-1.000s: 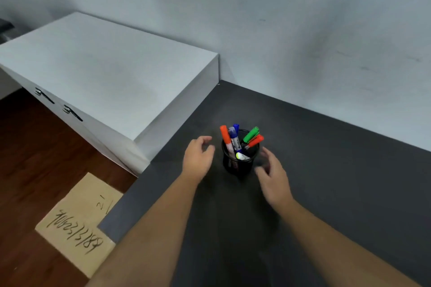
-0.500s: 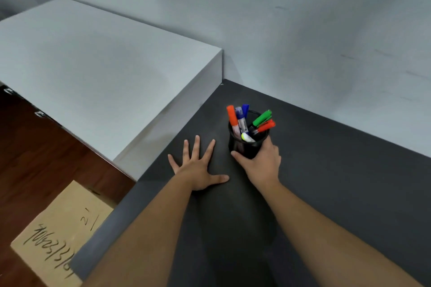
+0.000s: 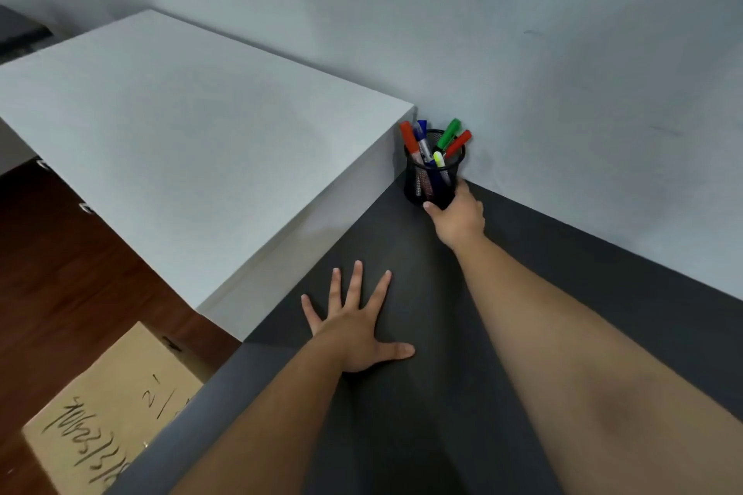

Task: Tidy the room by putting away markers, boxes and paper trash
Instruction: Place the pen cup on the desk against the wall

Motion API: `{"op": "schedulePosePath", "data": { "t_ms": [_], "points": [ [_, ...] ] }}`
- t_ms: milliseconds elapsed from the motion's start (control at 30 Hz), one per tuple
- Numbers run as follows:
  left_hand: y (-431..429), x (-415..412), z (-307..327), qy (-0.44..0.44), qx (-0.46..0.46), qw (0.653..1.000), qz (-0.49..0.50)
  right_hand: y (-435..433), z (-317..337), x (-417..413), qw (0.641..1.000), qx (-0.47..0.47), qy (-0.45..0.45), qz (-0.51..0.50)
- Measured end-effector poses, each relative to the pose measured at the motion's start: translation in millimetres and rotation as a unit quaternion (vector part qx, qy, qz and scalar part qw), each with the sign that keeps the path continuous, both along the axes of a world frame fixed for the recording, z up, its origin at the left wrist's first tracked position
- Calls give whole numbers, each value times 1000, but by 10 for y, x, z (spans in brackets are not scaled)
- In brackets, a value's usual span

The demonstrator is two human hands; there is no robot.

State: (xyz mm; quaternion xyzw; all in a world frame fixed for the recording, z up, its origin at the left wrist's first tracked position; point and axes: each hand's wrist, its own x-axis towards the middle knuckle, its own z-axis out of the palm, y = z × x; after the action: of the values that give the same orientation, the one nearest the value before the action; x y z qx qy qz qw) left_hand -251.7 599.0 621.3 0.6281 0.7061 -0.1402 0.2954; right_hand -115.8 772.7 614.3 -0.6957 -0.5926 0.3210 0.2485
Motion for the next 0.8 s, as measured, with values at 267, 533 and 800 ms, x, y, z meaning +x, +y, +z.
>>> {"op": "schedulePosePath", "data": {
  "t_ms": [267,533,800],
  "points": [
    [-3,-3,19,-3,2,1000,8,-857,-112,262,992,36,-55,110],
    [-192,123,160,-31,56,998,26,-1788,1,528,985,-13,-109,132],
    [-1042,-81,555,-71,111,991,-9,-2758,504,620,967,-129,-191,109]
  ]
}}
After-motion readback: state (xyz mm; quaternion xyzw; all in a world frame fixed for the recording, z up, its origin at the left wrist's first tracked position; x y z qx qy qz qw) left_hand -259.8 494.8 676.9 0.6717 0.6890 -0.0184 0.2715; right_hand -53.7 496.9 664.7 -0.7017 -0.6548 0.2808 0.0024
